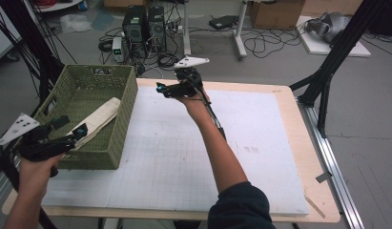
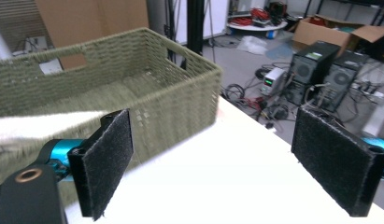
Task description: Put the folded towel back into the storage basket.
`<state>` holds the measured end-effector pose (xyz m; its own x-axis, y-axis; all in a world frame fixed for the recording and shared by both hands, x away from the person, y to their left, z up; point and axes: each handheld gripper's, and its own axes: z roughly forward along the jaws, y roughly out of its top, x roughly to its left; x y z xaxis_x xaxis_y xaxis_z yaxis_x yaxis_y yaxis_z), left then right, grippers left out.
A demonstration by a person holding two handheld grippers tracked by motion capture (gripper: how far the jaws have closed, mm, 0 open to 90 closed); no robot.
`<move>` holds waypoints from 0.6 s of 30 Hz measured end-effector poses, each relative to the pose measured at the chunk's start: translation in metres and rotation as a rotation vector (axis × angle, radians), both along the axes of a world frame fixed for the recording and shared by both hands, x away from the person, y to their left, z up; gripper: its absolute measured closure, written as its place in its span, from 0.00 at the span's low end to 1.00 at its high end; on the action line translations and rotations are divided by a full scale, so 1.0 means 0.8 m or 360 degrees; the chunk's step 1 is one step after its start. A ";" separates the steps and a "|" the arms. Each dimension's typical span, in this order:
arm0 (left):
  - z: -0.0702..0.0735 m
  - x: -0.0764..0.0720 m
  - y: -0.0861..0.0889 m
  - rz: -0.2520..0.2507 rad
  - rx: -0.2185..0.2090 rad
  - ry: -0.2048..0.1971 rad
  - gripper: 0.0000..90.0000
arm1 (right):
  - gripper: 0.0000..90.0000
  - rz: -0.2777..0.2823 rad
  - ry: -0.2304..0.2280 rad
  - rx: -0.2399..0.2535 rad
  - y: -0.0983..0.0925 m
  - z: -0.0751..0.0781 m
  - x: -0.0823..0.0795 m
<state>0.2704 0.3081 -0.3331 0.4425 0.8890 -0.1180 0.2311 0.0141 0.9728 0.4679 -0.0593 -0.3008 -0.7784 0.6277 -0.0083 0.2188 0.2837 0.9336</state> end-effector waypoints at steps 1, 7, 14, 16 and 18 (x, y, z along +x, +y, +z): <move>0.000 0.002 -0.007 -0.0026 0.0003 -0.0008 0.26 | 0.14 -0.0007 -0.0008 -0.0011 -0.011 -0.001 -0.004; 0.000 0.016 -0.050 -0.0187 -0.0016 -0.0095 0.27 | 0.13 -0.0047 -0.0008 -0.0038 -0.065 -0.004 -0.026; -0.009 0.028 -0.105 -0.0358 0.0003 -0.0132 0.28 | 0.13 -0.0108 -0.0027 -0.0062 -0.136 -0.016 -0.068; -0.013 0.030 -0.123 -0.0405 0.0016 -0.0123 0.28 | 0.13 -0.0132 -0.0032 -0.0068 -0.157 -0.020 -0.083; -0.016 0.032 -0.135 -0.0435 0.0017 -0.0118 0.28 | 0.13 -0.0169 -0.0033 -0.0067 -0.178 -0.025 -0.097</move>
<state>0.2957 0.2005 -0.3461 0.6730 0.7365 -0.0677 0.1530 -0.0491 0.9870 0.3901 -0.2015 -0.3210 -0.7069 0.7054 -0.0519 0.2303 0.2988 0.9261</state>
